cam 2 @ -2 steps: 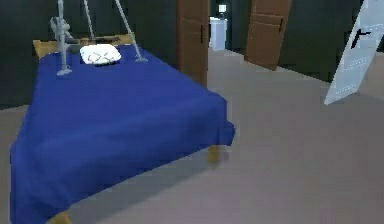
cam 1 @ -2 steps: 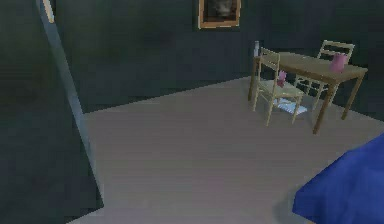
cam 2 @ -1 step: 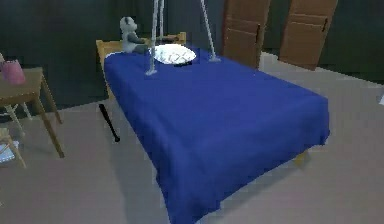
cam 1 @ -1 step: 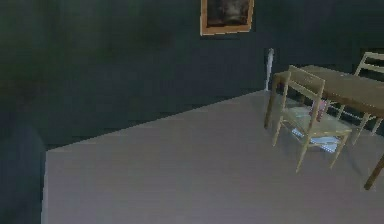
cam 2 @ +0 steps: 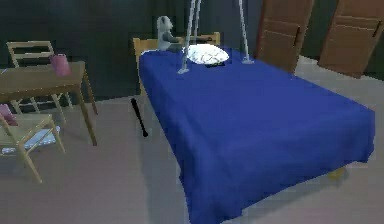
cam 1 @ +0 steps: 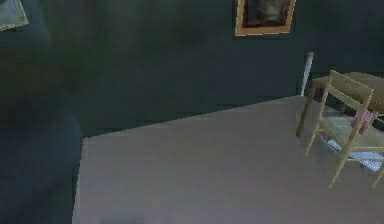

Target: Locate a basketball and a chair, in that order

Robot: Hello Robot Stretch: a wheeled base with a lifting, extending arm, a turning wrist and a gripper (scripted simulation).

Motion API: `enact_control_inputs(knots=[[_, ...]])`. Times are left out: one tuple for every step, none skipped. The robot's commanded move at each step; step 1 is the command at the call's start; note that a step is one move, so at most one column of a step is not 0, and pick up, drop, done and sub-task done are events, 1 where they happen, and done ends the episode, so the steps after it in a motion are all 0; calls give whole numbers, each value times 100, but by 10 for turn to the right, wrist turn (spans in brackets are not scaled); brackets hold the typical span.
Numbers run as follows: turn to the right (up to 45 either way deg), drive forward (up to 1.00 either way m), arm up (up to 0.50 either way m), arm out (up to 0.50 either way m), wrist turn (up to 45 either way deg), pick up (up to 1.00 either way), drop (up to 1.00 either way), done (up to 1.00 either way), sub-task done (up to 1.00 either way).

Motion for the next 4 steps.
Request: enact_control_inputs(knots=[[0, 45, 0, 0, 0, 0, 0, 0, 0], [-240, 0, 0, 0, 0, 0, 0, 0, 0], [0, 5, 0, 0, 0, 0, 0, 0, 0], [450, 0, 0, 0, 0, 0, 0, 0, 0]])
